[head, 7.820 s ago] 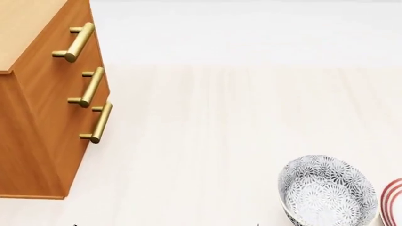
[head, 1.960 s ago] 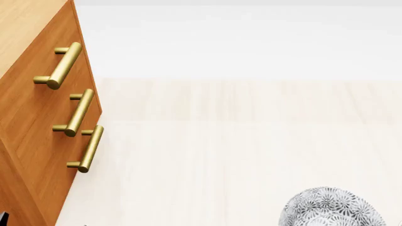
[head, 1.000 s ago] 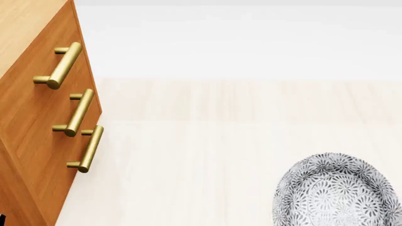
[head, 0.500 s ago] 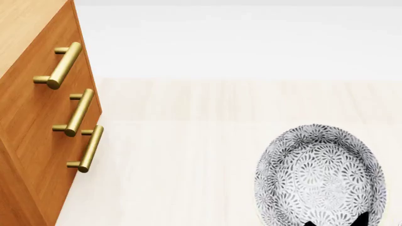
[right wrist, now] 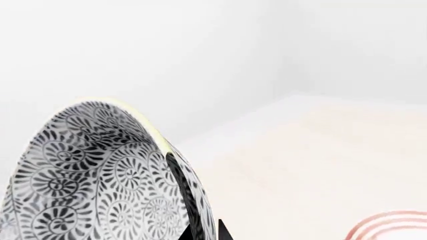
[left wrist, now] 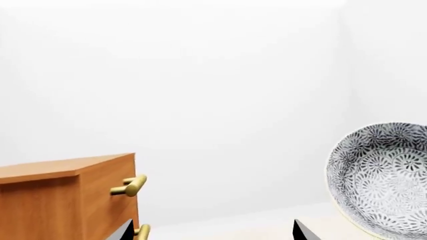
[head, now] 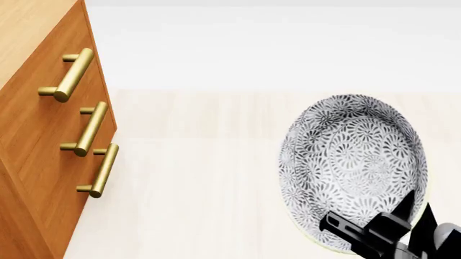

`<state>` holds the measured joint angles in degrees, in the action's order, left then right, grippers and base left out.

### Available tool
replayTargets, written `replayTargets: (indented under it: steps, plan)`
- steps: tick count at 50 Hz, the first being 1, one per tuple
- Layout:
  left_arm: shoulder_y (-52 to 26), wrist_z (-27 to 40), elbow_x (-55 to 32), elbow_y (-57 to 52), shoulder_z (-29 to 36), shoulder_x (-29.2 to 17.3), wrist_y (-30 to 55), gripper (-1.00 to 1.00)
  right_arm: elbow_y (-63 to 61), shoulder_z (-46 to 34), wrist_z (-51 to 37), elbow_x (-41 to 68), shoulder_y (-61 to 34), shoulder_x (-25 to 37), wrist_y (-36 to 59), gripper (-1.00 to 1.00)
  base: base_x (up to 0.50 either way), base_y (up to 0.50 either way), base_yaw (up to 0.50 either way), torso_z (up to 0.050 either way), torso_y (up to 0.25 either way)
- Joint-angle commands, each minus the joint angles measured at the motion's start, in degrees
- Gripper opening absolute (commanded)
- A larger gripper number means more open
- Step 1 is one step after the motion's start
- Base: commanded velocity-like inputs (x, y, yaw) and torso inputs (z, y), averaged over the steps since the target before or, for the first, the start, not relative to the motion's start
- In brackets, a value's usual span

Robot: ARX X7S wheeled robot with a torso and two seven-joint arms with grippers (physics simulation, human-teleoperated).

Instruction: Put the bowl on top of the cabinet.

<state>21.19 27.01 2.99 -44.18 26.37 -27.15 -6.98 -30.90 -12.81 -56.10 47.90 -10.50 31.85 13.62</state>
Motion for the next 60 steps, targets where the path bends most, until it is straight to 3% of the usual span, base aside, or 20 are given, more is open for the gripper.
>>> replayTargets:
  steps: [1, 17, 42, 47, 60]
  plan:
    - [1.0, -0.1, 0.5, -1.2, 0.6, -0.8, -0.5, 1.00, -0.8, -2.2, -3.4, -1.6, -8.0, 0.9, 7.2, -1.00, 0.00, 0.00, 0.00, 0.000, 0.000]
    - [2.0, 0.5, 0.8, -2.0, 0.5, -1.6, -1.8, 1.00, 4.6, -8.7, -8.7, -7.3, -21.6, 0.7, 19.5, -1.00, 0.00, 0.00, 0.00, 0.000, 0.001]
    - [2.9, 1.2, 1.2, -2.9, 0.5, -2.4, -2.7, 1.00, 8.5, -26.2, -5.0, -17.5, -40.8, 1.8, 37.9, -1.00, 0.00, 0.00, 0.00, 0.000, 0.000]
    - [2.6, 1.1, 1.6, -2.8, 0.9, -2.2, -2.4, 1.00, 10.9, -28.7, -1.7, -19.1, -42.2, 1.6, 35.4, -1.00, 0.00, 0.00, 0.00, 0.000, 0.000]
    - [0.9, 1.0, 0.8, -2.5, 1.1, -1.5, -0.2, 1.00, 19.5, -26.5, 10.3, -15.8, -41.9, 2.3, 24.0, -1.00, 0.00, 0.00, 0.00, 0.000, 0.001]
